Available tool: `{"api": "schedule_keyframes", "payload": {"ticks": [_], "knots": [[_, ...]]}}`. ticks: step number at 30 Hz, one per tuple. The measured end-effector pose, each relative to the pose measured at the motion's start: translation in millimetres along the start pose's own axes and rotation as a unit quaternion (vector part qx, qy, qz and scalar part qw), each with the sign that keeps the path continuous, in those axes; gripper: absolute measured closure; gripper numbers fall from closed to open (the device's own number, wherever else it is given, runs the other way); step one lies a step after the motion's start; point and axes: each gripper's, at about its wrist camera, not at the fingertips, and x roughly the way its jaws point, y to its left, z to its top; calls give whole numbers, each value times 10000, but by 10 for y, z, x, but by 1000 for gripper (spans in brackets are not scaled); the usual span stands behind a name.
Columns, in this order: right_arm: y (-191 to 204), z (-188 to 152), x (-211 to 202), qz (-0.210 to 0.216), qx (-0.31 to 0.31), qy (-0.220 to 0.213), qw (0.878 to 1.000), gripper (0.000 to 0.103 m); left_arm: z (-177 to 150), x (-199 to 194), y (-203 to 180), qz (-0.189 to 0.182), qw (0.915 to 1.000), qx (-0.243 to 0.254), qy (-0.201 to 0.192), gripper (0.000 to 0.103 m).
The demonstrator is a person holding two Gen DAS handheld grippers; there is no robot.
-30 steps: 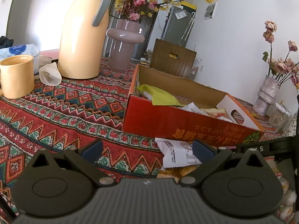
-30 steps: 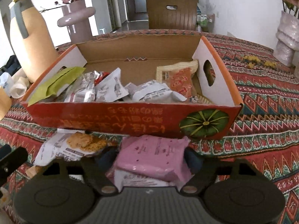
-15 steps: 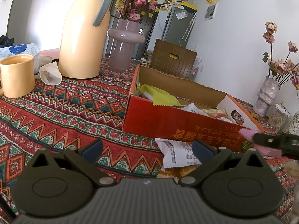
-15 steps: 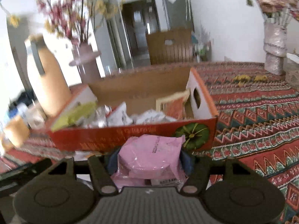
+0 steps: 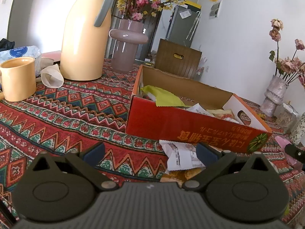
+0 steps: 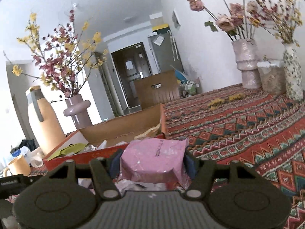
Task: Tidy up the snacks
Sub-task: 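Lower the left gripper onto the biscuit pack while right holds pink pack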
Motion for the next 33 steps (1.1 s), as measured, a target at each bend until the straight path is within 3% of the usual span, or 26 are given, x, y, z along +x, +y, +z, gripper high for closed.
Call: {"api": "schedule_keyframes", "payload": {"ticks": [5,10,20,23,25,27,33], "knots": [[-82,-79,57,51,159,-42,9999,38,-8,17,-24,59,10000,70,39,0],[-115,-100,38,142,215,-73,9996,38,20,84,-37,66,9992,153,370,0],[-118,-116,13,241,225,-116,9994,37,-87,154,-459,200,9863,1372,897,0],[-119,-118,2,274,229,-141,9993,37,-62,255,-496,234,9851,1337,1055,5],[-121,-117,-1,298,231,-145,9992,37,-32,311,-519,226,9848,1286,1142,19],[-122,-119,-7,320,232,-154,9991,37,-10,358,-536,176,9846,1222,1236,27],[-131,-124,-22,396,239,-159,9988,37,-66,390,-581,68,9818,1301,1382,34]]}}
